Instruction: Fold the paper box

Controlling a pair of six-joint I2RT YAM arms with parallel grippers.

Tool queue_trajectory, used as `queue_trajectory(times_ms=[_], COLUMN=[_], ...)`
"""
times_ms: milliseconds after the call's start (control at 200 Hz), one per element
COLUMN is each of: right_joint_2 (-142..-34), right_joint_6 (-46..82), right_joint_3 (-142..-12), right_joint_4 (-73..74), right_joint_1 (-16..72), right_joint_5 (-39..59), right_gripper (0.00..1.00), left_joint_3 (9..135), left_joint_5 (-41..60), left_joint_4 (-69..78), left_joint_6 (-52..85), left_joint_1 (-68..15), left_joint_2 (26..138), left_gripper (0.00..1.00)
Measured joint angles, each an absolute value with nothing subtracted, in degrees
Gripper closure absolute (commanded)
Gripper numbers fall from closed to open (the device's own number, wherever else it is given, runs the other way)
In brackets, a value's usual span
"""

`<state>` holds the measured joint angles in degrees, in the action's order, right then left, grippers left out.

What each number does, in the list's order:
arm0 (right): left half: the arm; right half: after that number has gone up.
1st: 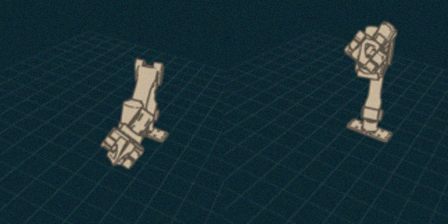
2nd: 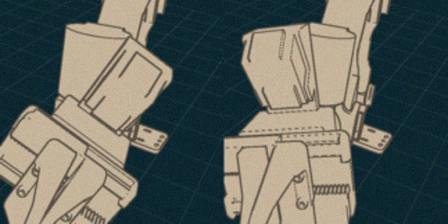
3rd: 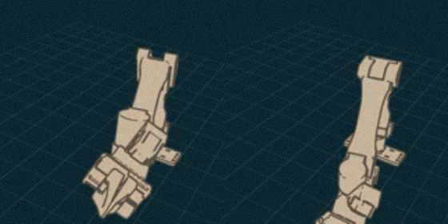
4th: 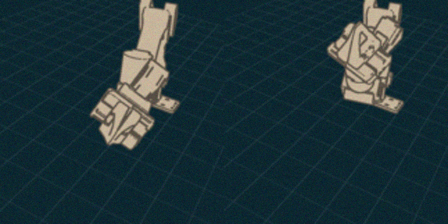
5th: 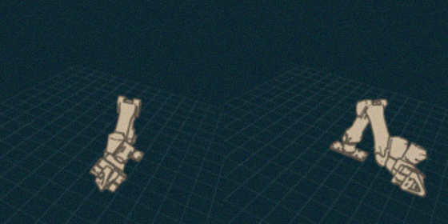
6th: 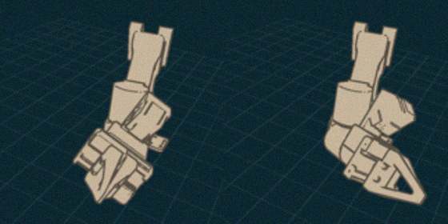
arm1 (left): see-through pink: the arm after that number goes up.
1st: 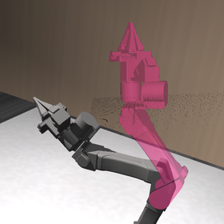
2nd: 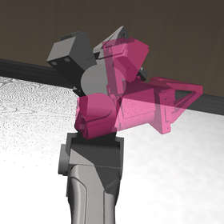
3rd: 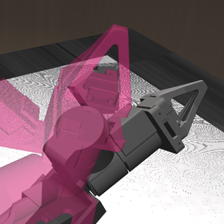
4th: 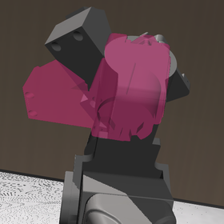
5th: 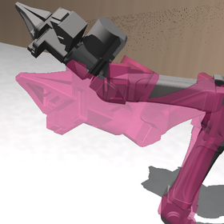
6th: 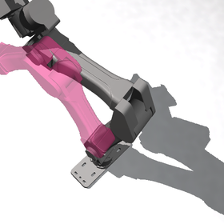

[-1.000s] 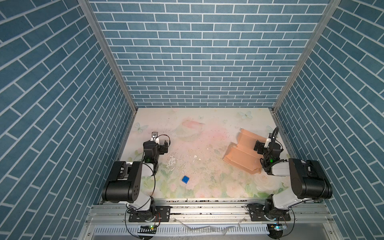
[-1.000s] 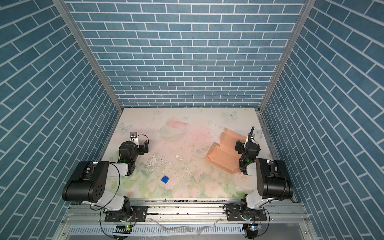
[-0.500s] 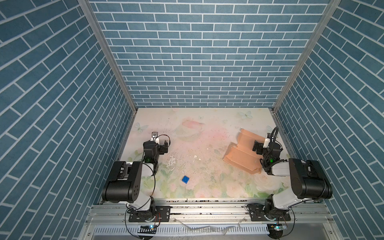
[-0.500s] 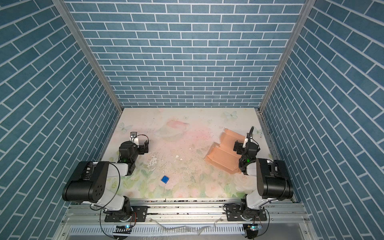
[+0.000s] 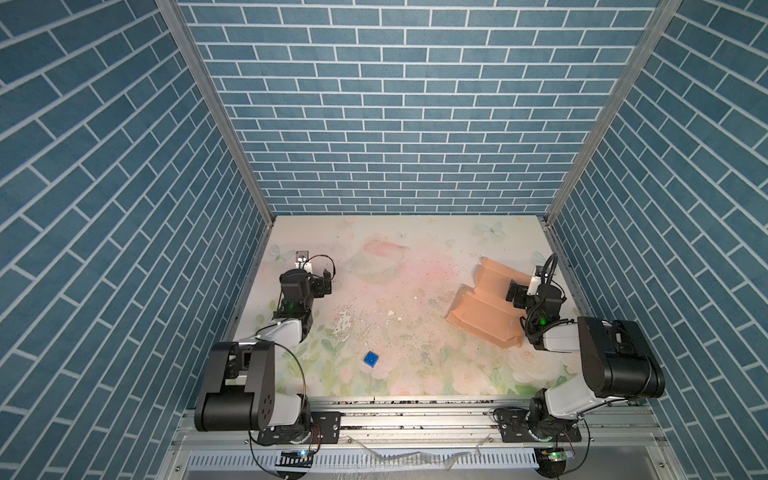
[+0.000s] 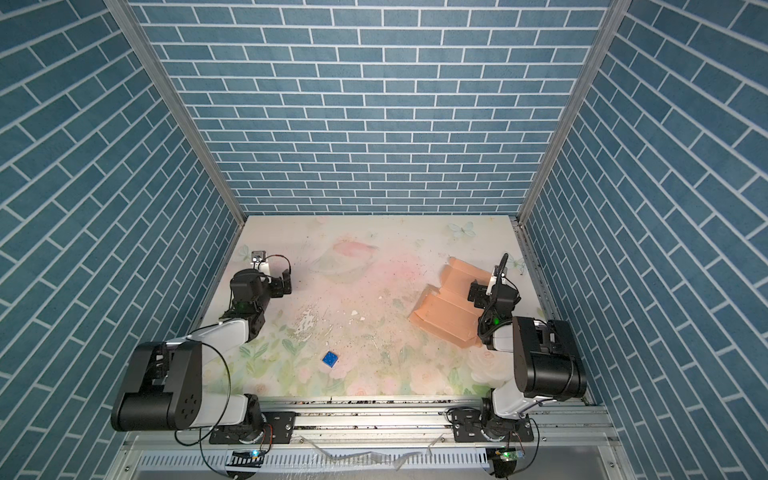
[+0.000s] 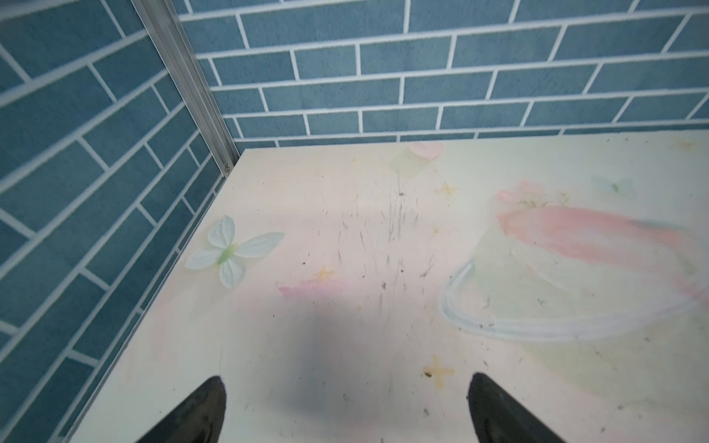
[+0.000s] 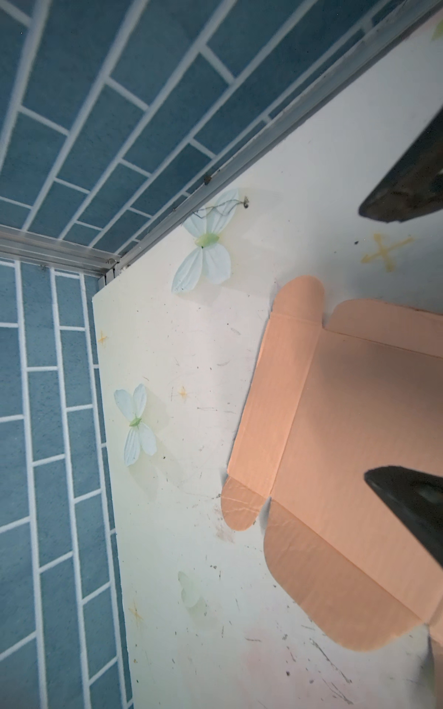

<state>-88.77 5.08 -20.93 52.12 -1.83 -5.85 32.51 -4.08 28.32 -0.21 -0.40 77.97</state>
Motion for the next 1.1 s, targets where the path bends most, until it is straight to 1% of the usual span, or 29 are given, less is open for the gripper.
queue_trajectory(times_ms=[255, 410, 590, 690, 775, 1100], right_joint_2=[-88.8, -88.8, -88.8, -88.8, -88.8, -88.8], right_joint_6=[5.1, 5.1, 4.4, 4.1, 4.0, 2.7], right_joint_3=[-20.9, -20.9, -20.5, -20.4, -19.7, -16.6], right_joint_4=[52.3, 52.4, 53.4, 54.0, 55.3, 60.8], right_joint_1=[-1.8, -1.1, 0.5, 1.1, 1.6, 3.3], right_joint_5=[-7.6, -8.4, -10.3, -11.5, -12.7, -16.8], right_gripper=[0.01, 0.04, 0.03, 0.03, 0.03, 0.03], left_joint_3=[40.4, 41.2, 42.6, 48.4, 52.9, 54.4], left_joint_5=[-2.9, -1.8, -0.6, 2.6, 5.2, 11.0], left_joint_4=[15.2, 12.0, 10.3, 6.6, 3.2, 0.5], left_joint_6=[5.4, 6.7, 6.4, 7.5, 8.6, 11.7], left_joint_1=[-0.4, -1.1, -4.8, -5.7, -5.7, -4.8], left_joint_2=[70.6, 69.3, 72.9, 78.5, 81.1, 79.4], left_gripper=[0.00, 0.00, 0.00, 0.00, 0.01, 0.00])
